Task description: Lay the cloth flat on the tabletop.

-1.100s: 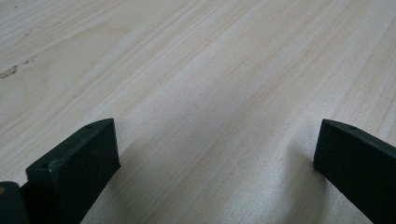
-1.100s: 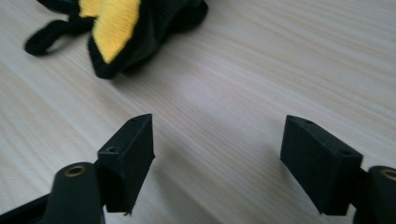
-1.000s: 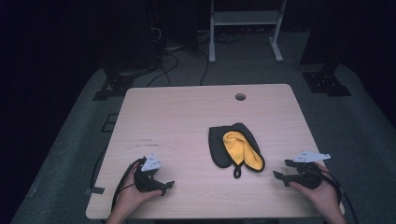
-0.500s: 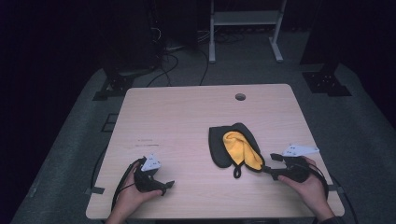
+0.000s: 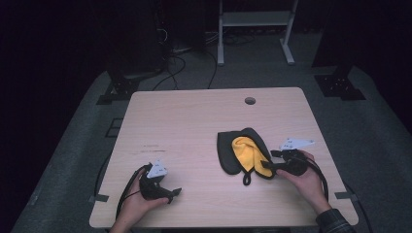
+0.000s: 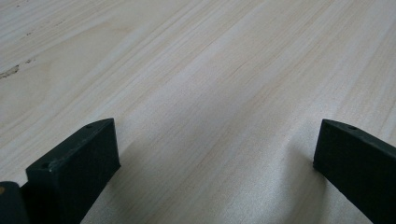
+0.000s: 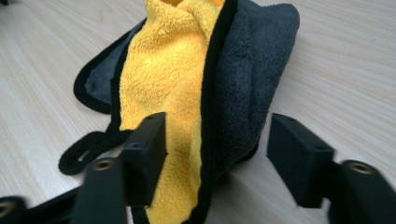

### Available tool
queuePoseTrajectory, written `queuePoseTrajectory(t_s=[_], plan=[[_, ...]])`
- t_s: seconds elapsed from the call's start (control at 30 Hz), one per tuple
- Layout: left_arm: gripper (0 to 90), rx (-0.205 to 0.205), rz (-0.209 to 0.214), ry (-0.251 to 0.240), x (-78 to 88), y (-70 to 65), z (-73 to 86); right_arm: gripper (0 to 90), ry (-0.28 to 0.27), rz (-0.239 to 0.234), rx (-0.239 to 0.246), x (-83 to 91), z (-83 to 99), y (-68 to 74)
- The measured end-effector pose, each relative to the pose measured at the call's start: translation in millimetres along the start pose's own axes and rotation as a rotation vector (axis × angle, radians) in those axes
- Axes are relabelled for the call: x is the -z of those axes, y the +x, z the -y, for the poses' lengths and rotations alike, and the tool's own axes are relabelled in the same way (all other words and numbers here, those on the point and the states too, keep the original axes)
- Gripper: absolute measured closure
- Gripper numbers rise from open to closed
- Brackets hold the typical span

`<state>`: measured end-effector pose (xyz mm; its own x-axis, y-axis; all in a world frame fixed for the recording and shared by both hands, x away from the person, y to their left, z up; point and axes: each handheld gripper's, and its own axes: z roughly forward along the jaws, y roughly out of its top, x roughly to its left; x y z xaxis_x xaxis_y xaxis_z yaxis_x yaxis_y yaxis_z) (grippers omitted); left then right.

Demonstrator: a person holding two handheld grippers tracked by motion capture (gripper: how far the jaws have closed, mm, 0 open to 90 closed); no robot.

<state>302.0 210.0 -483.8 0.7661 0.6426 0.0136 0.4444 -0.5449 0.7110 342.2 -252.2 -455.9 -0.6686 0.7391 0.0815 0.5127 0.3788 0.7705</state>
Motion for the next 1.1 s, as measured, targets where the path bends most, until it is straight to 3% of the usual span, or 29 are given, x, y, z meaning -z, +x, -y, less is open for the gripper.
queuePoseTrajectory(t_s=[0.03,0.07,0.1,0.13,0.17,0.2,0.3,0.63,1.1], plan=[[0.0,0.000,0.000,0.000,0.0,0.0,0.0,40.6,0.000,0.000,0.000,0.0,0.0,0.0],[0.0,0.000,0.000,0.000,0.0,0.0,0.0,52.7,0.002,0.004,-0.004,2.4,0.3,-0.8],[0.0,0.000,0.000,0.000,0.0,0.0,0.0,52.7,0.002,0.004,-0.004,2.4,0.3,-0.8],[0.0,0.000,0.000,0.000,0.0,0.0,0.0,62.3,-0.008,0.006,-0.010,6.9,-0.4,-1.6],[0.0,0.000,0.000,0.000,0.0,0.0,0.0,62.3,-0.008,0.006,-0.010,6.9,-0.4,-1.6],[0.0,0.000,0.000,0.000,0.0,0.0,0.0,72.6,-0.005,-0.011,-0.027,10.7,-1.1,-2.8],[0.0,0.000,0.000,0.000,0.0,0.0,0.0,84.4,-0.004,-0.021,-0.036,13.9,-0.8,-4.3],[0.0,0.000,0.000,0.000,0.0,0.0,0.0,87.5,-0.056,0.014,-0.047,32.9,-7.2,-10.6],[0.0,0.000,0.000,0.000,0.0,0.1,0.0,87.5,-0.109,0.128,-0.123,47.4,-10.7,-57.2]])
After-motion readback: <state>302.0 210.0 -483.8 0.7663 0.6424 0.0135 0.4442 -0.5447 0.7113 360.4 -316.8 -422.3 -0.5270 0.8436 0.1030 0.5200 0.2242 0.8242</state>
